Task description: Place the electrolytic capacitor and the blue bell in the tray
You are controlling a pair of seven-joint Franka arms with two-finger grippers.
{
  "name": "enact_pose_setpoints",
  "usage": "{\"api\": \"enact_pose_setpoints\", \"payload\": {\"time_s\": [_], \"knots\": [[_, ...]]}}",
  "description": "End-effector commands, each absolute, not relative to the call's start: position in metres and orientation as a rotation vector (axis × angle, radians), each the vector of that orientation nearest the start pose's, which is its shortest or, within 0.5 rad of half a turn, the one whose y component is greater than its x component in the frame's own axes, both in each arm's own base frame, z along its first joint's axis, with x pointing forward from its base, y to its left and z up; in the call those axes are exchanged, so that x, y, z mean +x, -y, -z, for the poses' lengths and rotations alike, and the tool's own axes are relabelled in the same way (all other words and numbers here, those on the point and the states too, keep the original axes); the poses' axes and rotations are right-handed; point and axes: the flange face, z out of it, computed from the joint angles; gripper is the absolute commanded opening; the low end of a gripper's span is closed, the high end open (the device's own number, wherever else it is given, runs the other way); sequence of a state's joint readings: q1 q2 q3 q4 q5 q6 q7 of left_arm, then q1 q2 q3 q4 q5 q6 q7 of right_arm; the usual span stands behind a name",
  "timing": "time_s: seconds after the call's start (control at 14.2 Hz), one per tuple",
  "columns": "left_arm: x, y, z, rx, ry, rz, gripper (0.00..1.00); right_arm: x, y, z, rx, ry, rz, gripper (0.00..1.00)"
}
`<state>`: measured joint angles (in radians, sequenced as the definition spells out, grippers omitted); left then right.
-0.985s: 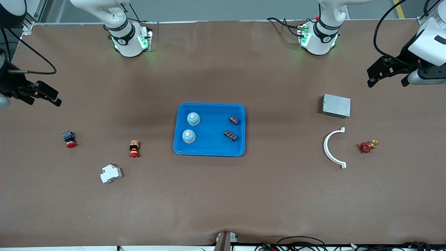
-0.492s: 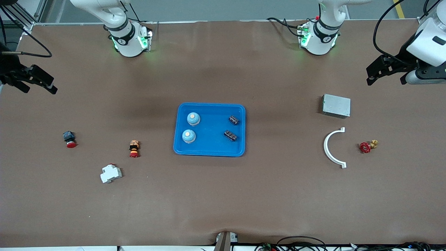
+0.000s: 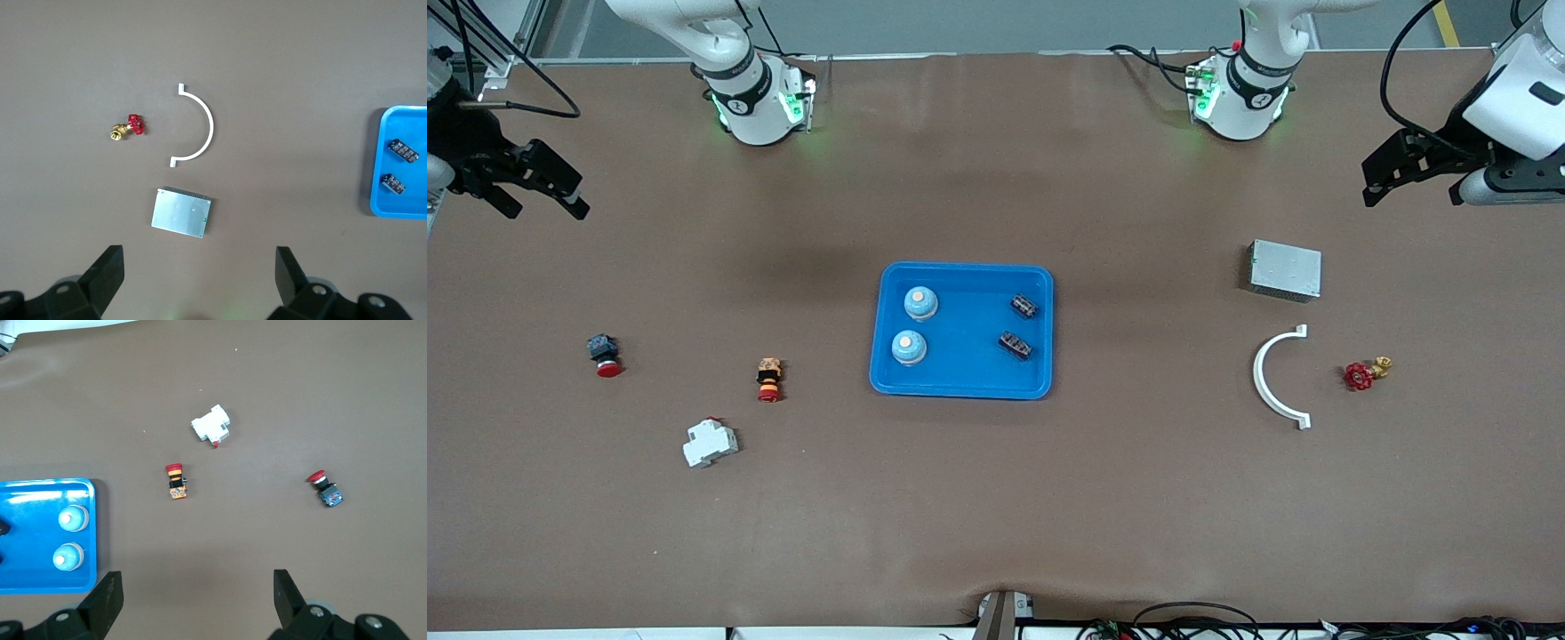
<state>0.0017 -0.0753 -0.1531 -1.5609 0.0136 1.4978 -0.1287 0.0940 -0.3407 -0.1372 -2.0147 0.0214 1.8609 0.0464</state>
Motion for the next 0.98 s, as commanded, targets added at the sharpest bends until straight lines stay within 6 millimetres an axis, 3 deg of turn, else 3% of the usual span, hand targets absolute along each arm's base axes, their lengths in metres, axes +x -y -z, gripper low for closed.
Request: {"api": "enact_pose_setpoints", "payload": {"time_s": [0.0, 0.14, 0.21, 0.42, 0.63, 0.91], "knots": [[0.508, 0.079, -0.670, -3.151, -0.068, 0.004, 1.00, 0.507, 0.027, -0.637, -3.126, -0.153, 0.149, 1.00], [0.505, 0.079, -0.673, -3.150, -0.068, 0.004, 1.00, 0.532, 0.025, -0.655, -3.140, -0.160, 0.077, 1.00], [0.504, 0.079, -0.673, -3.150, -0.068, 0.001, 1.00, 0.534, 0.024, -0.661, -3.141, -0.165, 0.067, 1.00], [0.503, 0.079, -0.675, -3.149, -0.068, 0.006, 1.00, 0.533, 0.023, -0.672, -3.131, -0.164, 0.098, 1.00], [0.502, 0.079, -0.675, -3.149, -0.071, 0.001, 1.00, 0.523, 0.021, -0.666, -3.130, -0.156, -0.027, 1.00], [0.501, 0.079, -0.677, -3.149, -0.068, 0.004, 1.00, 0.519, 0.010, -0.668, -3.132, -0.105, -0.052, 1.00]]}}
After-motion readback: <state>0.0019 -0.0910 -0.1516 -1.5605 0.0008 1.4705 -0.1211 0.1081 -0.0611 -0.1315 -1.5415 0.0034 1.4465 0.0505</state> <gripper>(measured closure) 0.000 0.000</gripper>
